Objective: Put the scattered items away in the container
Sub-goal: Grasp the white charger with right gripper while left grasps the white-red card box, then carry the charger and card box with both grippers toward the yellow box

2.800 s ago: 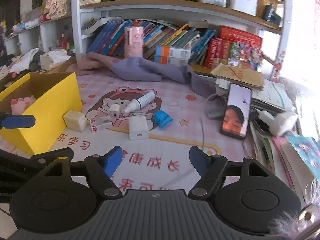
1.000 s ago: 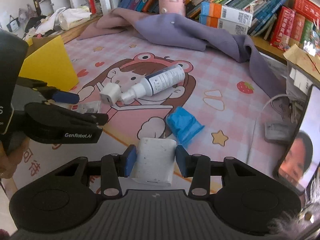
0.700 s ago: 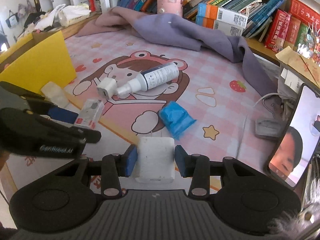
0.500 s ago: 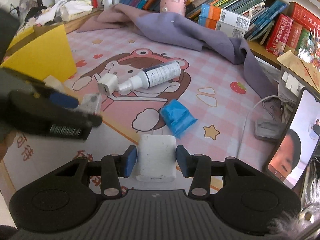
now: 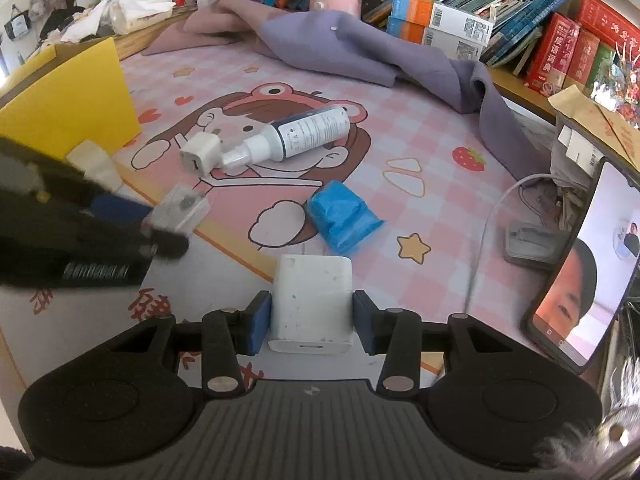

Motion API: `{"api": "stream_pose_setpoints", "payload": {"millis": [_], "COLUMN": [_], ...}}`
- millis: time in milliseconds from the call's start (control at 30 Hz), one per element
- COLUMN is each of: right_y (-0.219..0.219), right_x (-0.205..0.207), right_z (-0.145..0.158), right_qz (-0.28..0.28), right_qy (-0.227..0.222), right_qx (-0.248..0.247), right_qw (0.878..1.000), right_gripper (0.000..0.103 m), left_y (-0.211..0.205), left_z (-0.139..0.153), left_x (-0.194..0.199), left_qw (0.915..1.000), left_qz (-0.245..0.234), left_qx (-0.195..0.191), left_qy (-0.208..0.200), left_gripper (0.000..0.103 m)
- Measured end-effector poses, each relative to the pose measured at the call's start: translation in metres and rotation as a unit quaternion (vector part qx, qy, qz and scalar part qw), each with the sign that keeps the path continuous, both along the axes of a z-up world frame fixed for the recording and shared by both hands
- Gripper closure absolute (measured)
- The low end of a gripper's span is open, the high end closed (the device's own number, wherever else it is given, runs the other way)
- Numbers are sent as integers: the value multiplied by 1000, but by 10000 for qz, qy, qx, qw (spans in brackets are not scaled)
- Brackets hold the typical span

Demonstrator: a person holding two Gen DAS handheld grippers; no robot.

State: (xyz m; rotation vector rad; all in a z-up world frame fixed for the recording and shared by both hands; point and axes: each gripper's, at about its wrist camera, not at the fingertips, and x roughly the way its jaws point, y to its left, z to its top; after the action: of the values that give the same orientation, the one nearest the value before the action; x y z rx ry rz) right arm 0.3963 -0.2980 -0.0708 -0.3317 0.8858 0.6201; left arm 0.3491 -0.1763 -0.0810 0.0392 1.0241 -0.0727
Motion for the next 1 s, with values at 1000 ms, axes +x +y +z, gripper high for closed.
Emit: {"api": "stream_pose_setpoints", "payload": {"millis": [1000], "right_y": [-14], "right_x": [-15], "right_z": [30], "right_qz": [-210], "right_qy": [123], "right_qx": [585], "right_qw": [9980], "right_gripper": [62], "left_y": [16], "left_z": [56], "left_x": [-43], "left_qw": [9962], "left_qz": [428], "left_qx": [-642], "left_qy": [-401], "left_gripper": [75]}}
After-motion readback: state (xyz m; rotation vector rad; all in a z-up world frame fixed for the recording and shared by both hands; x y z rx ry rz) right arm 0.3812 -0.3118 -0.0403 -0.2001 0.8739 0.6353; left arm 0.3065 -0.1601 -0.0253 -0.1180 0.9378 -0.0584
